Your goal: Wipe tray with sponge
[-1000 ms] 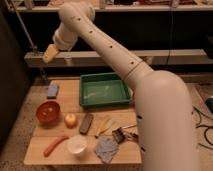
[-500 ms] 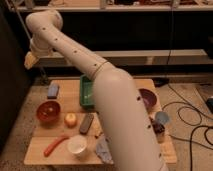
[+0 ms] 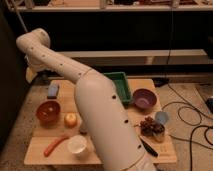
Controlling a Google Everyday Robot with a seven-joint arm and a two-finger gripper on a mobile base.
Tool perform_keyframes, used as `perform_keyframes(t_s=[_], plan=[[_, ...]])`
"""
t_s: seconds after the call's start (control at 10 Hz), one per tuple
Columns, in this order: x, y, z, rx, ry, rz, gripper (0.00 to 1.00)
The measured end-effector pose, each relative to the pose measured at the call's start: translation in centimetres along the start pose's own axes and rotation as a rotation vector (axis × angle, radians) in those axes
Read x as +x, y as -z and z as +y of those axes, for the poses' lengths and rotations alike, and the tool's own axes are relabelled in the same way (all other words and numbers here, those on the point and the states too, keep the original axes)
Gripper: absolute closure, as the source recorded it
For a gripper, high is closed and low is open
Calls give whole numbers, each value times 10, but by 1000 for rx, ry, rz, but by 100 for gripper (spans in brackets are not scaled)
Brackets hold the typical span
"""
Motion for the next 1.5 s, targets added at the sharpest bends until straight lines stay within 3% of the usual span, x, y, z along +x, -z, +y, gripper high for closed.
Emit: perform_keyframes(t_s=[0.7,1.0,1.1,1.2,1.4,1.5], plan=[[-1,-5,2,19,-27,-2,20],[-6,-25,37,120,-159,35,20],[-8,-34,52,190,-209,62,20],[-9,-42,55,221,-233,68,20],[-11,-49,58,232,-253,64,20],[-13,-56,59,214,-260,54,20]])
